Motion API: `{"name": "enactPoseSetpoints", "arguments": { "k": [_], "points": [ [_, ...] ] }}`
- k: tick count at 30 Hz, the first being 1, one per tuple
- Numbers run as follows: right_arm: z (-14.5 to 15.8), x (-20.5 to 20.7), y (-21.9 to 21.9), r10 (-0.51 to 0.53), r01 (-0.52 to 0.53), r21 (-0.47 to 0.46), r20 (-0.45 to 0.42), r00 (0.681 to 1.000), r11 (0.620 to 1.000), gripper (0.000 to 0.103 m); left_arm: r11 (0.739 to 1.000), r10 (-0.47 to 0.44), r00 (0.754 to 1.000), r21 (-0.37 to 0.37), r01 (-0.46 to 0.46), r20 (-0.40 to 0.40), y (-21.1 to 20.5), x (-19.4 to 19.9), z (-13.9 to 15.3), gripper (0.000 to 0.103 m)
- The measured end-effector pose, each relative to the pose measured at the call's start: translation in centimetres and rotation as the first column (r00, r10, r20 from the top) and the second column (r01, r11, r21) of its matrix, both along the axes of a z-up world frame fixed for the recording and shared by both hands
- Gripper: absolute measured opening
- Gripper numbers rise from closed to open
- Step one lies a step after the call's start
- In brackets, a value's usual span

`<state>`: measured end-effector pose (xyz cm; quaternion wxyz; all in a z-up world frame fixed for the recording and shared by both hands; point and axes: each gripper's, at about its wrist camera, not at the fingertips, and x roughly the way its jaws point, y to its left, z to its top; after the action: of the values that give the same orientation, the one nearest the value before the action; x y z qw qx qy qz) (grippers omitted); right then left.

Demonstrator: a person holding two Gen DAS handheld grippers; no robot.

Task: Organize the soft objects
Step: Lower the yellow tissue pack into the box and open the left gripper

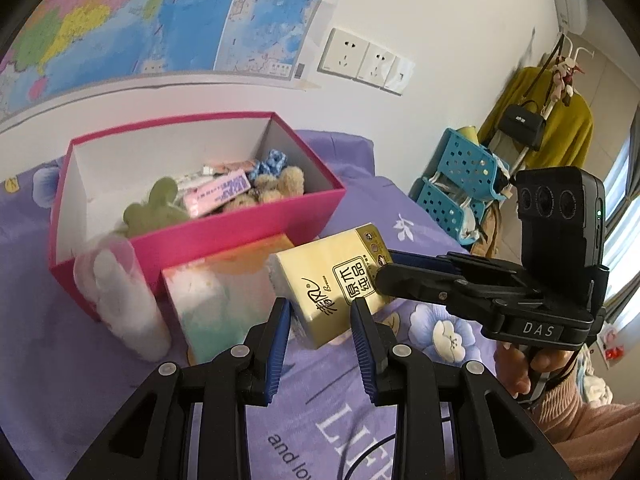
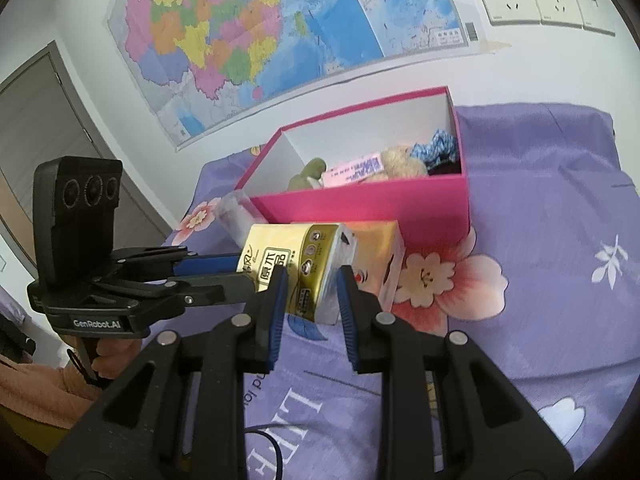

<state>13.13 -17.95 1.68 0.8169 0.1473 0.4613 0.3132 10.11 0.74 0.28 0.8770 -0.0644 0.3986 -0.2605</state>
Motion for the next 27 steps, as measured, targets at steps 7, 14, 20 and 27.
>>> {"name": "enactPoseSetpoints", "arguments": {
  "k": [7, 14, 20, 27],
  "points": [
    [1.0, 1.4, -0.2, -0.013, 0.013, 0.002, 0.033, 0.999, 1.000, 0.029, 1.000, 0.003, 1.000, -0.004, -0.003, 0.028, -0.1, 1.6, 1.4, 0.031],
    [1.9, 2.9, -0.2, -0.020, 0.020, -0.007, 0.067, 0.998, 1.000, 0.029, 1.000, 0.011, 0.999, -0.005, -0.010, 0.052, 0.0, 3.1, 2.7, 0.031],
    [2.4, 4.4, -0.4, -0.032, 0.032, -0.005, 0.085, 0.996, 0.999, 0.029, 1.000, 0.016, 0.997, -0.004, -0.016, 0.070, -0.1, 4.2, 3.5, 0.031],
    [2.6, 5.8, -0.6, -0.045, 0.045, -0.001, 0.098, 0.994, 0.999, 0.029, 1.000, 0.031, 0.997, -0.002, -0.031, 0.076, -0.3, 5.6, 3.9, 0.031]
  ]
}}
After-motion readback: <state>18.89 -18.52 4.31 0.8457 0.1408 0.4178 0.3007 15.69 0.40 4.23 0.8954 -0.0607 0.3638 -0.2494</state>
